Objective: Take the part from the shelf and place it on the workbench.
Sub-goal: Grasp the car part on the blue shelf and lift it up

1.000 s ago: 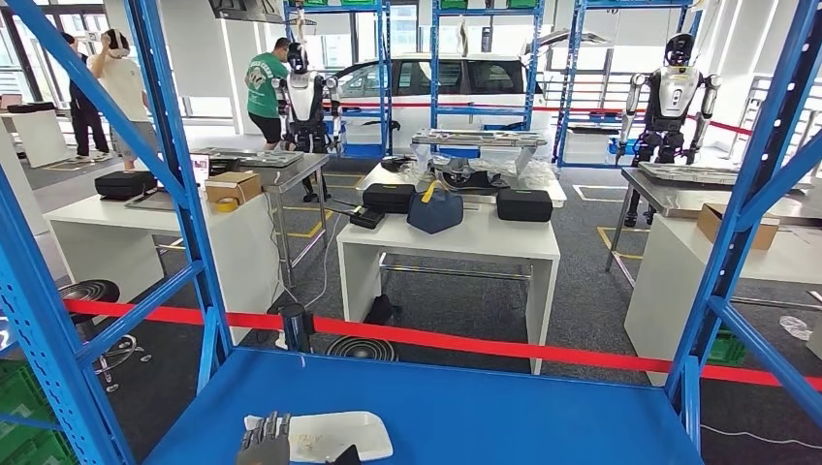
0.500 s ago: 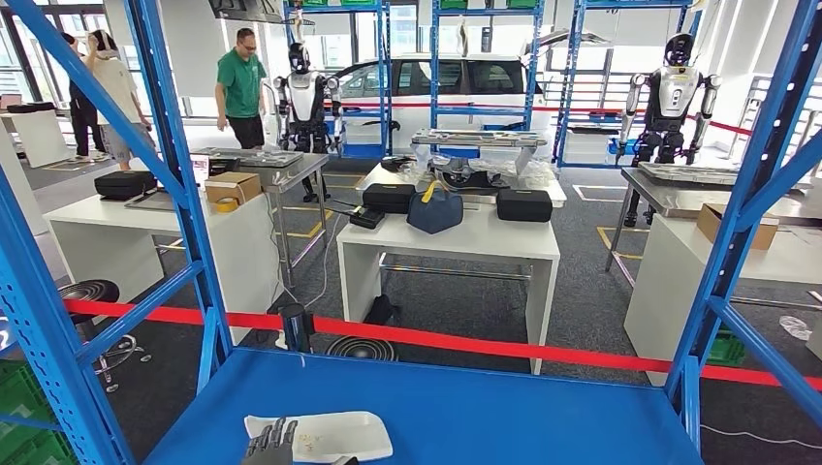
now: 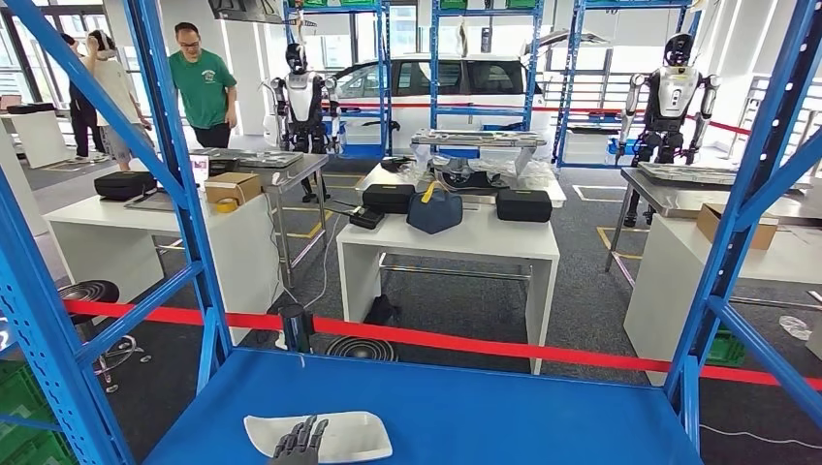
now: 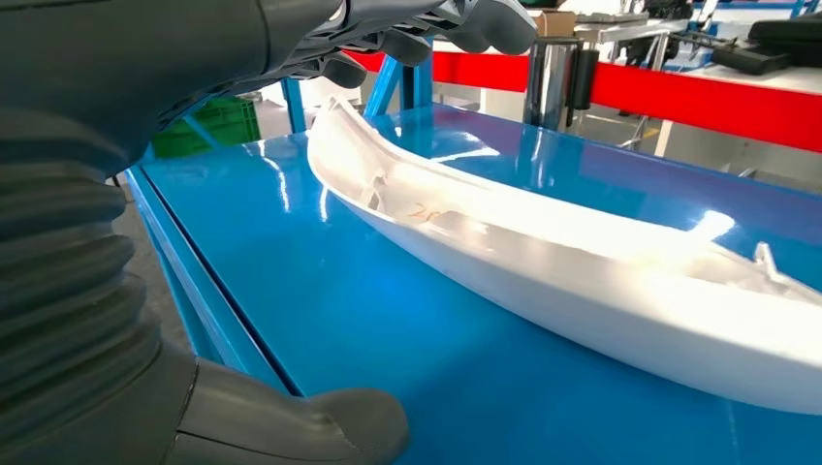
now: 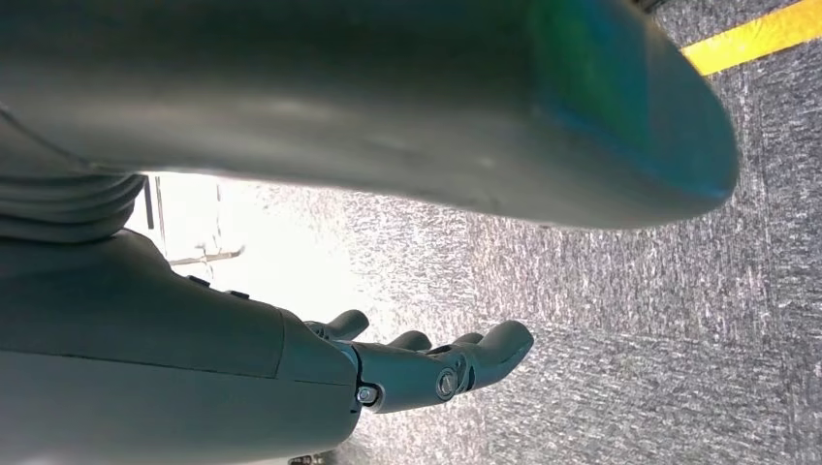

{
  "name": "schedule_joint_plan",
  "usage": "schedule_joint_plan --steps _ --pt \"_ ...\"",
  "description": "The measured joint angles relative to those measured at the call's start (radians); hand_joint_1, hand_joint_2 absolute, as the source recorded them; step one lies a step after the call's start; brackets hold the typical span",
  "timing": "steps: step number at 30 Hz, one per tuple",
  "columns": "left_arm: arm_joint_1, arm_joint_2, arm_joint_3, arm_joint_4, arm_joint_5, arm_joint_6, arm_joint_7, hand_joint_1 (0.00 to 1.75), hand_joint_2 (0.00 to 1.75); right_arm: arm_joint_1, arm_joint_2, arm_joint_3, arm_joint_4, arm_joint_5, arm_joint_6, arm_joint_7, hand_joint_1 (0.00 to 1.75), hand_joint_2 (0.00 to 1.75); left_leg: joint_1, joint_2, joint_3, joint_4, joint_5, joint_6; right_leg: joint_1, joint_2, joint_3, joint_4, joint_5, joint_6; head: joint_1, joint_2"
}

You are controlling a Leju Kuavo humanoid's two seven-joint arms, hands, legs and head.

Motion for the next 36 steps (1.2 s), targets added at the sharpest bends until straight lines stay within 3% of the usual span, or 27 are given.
schedule_joint_plan --steps 16,20,36 --pt "0.018 -0.015 0.009 0.000 -0.001 0.032 -0.026 0.02 1.75 0.000 0.000 0.000 0.000 0.006 0.006 0.000 0.00 0.00 0.000 0.000 0.000 0.000 0.000 0.000 0.000 0.000 0.000 0.000 0.000 0.000 0.000 0.000" --pt "0.023 -0.019 0.014 0.000 -0.013 0.021 -0.017 1.69 1.75 0.000 0.000 0.000 0.000 0.007 0.006 0.000 0.00 0.00 0.000 0.000 0.000 0.000 0.000 0.000 0.000 0.000 0.000 0.000 0.000 0.000 0.000 0.000" --pt "0.046 -0.019 0.015 0.004 -0.031 -0.010 0.025 1.75 1.75 -0.001 0.000 0.002 0.000 0.019 0.008 0.000 0.00 0.00 0.000 0.000 0.000 0.000 0.000 0.000 0.000 0.000 0.000 0.000 0.000 0.000 0.000 0.000"
